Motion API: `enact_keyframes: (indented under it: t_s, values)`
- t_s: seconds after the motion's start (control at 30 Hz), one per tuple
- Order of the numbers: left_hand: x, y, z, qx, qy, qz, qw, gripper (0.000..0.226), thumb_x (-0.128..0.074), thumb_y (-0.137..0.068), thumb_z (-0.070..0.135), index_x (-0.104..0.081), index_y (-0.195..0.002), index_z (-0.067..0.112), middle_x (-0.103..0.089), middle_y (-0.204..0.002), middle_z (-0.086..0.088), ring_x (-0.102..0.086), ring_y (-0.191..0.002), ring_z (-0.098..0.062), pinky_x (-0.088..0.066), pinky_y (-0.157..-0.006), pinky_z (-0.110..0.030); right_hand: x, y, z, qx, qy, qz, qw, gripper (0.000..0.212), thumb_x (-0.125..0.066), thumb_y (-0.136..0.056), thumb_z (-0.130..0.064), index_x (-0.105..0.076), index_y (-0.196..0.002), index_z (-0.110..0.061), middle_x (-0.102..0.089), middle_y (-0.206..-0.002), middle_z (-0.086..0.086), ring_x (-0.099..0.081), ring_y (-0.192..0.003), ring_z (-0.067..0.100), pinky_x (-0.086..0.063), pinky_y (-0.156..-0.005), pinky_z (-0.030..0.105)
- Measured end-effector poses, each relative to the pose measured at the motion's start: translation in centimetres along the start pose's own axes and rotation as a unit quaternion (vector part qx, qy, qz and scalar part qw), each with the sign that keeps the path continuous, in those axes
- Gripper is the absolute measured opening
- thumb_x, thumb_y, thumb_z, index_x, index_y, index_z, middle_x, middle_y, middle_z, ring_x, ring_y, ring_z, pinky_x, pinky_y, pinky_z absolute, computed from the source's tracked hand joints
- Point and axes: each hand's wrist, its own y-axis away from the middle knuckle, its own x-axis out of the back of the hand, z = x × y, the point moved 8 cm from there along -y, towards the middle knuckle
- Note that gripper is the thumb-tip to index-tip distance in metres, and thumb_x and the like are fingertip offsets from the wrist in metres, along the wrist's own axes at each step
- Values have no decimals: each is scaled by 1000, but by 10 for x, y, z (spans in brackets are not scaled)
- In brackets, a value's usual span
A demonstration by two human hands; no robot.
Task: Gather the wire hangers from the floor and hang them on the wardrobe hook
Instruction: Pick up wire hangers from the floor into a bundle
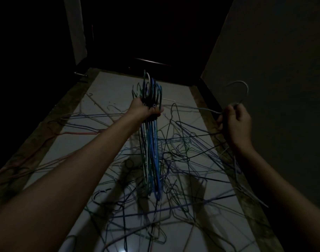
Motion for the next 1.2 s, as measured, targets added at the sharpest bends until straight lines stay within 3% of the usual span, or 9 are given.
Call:
enact_keyframes:
  t_s: [0.13, 0.27, 0.43, 0.57, 0.67, 0.8, 0.93, 1.07, 1.2]
  values:
    - [4, -3, -3, 4, -27, 6, 1000, 24, -70, -79, 0, -58, -100, 3, -61, -79, -5, -62, -69, -15, -55, -57, -16, -7, -5, 3, -28, -74, -20, 997, 23, -35, -101, -13, -44, -81, -18, -55, -70, 7, -53, -46, 4, -45, -48, 16]
    - [13, -6, -3, 5, -36, 20, 999, 17, -70, -78, -1, -58, -86, 8, -63, -81, -6, -64, -75, -19, -57, -61, -20, -14, -15, -5, -28, -113, -39, 992, 14, -34, -101, -12, -46, -93, -12, -61, -80, 10, -62, -58, 8, -50, -56, 18]
    - [19, -5, 4, 11, -13, 32, 999, 30, -70, -78, -3, -57, -105, 2, -62, -81, -5, -63, -69, -14, -55, -52, -16, -22, -32, -34, -15, -158, -66, 985, 13, -33, -102, -16, -46, -98, -13, -66, -92, 7, -65, -75, 19, -53, -76, 38]
    - [21, -4, 15, 8, 15, 27, 999, 31, -69, -78, -5, -57, -106, 0, -61, -81, -6, -62, -69, -15, -55, -52, -16, -35, -37, -58, -2, -163, -94, 982, 17, -35, -101, -14, -50, -95, -19, -64, -92, 2, -66, -79, 19, -52, -83, 41]
    - [21, -1, 25, -3, 31, 18, 999, 31, -68, -78, -6, -57, -106, 1, -61, -81, -9, -61, -68, -17, -54, -52, -16, -45, -36, -70, 20, -140, -109, 984, 15, -37, -100, -10, -51, -99, -11, -61, -89, -1, -66, -74, 5, -54, -77, 30]
    - [23, 2, 28, 13, 49, 10, 999, 30, -67, -80, -4, -58, -108, -2, -62, -77, -9, -64, -62, -14, -55, -53, -18, -60, -24, -58, -10, -106, -137, 985, 16, -39, -100, -13, -54, -95, -11, -62, -90, 4, -65, -76, 19, -52, -67, 27]
    - [20, 7, 19, 45, 62, -10, 997, 32, -66, -80, -7, -58, -110, -2, -65, -78, -9, -65, -55, -9, -56, -56, -20, -75, -7, -31, -49, -64, -165, 983, 20, -43, -99, -15, -58, -86, -18, -62, -89, 6, -65, -73, 18, -53, -63, 27]
    - [15, 8, 7, 64, 59, -35, 996, 38, -65, -80, -8, -58, -117, -4, -67, -80, -12, -68, -59, -13, -59, -65, -25, -85, 10, -10, -85, -50, -193, 976, 16, -45, -98, -13, -59, -91, -11, -61, -89, 10, -64, -69, 21, -54, -66, 31]
    - [3, 13, -10, 110, 67, -63, 990, 38, -60, -84, -11, -56, -121, -2, -69, -83, -14, -69, -58, -15, -58, -58, -26, -97, 25, 9, -121, -36, -215, 969, 15, -46, -98, -15, -59, -98, -6, -62, -95, 15, -65, -67, 22, -53, -54, 21]
